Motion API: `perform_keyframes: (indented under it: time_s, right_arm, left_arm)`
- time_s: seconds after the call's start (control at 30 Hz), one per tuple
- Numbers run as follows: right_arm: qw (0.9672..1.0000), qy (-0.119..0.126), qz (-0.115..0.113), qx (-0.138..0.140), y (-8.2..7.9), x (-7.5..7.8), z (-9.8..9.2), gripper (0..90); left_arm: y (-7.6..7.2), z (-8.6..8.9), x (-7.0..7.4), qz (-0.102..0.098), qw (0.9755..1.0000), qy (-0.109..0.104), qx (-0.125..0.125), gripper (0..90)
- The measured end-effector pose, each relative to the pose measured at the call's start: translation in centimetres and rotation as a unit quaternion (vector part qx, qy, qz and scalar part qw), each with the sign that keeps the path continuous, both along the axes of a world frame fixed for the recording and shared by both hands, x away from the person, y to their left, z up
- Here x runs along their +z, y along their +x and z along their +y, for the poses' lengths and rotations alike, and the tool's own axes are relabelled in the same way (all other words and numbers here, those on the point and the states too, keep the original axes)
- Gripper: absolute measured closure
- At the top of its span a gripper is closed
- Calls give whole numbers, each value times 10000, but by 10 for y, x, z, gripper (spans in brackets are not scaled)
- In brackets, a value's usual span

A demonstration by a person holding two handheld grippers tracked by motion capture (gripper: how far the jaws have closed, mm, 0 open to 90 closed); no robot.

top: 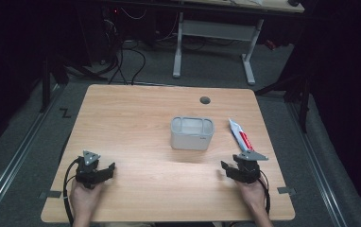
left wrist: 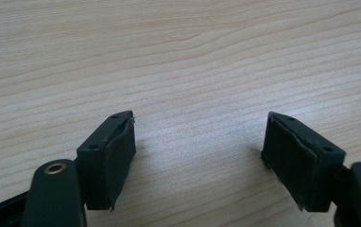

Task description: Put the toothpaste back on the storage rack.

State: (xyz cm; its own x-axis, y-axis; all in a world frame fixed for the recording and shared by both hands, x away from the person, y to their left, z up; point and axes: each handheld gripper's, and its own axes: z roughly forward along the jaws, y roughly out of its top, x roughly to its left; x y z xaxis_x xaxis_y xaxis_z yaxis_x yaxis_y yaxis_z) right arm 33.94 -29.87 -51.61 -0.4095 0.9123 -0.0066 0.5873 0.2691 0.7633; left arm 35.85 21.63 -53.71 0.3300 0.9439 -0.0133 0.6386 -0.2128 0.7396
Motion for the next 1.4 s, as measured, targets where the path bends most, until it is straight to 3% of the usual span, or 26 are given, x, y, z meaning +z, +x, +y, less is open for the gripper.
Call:
perform_keyframes:
  time_s: [0.53,0.77,0.87,1.4]
  right_arm:
    - [9997,230,26,-112,-6,9,-18,367]
    - [9999,91,56,-102,-7,13,-20,352]
    - [9998,142,107,-80,-7,14,-22,350]
    - [9998,55,-16,-210,-9,26,-32,339]
  left_arm:
    - [0,0,0,1,10000,2,1,265]
    - [0,0,0,-1,10000,0,0,265]
    - [0,0,0,0,10000,0,0,265]
    - [0,0,0,-1,10000,1,0,265]
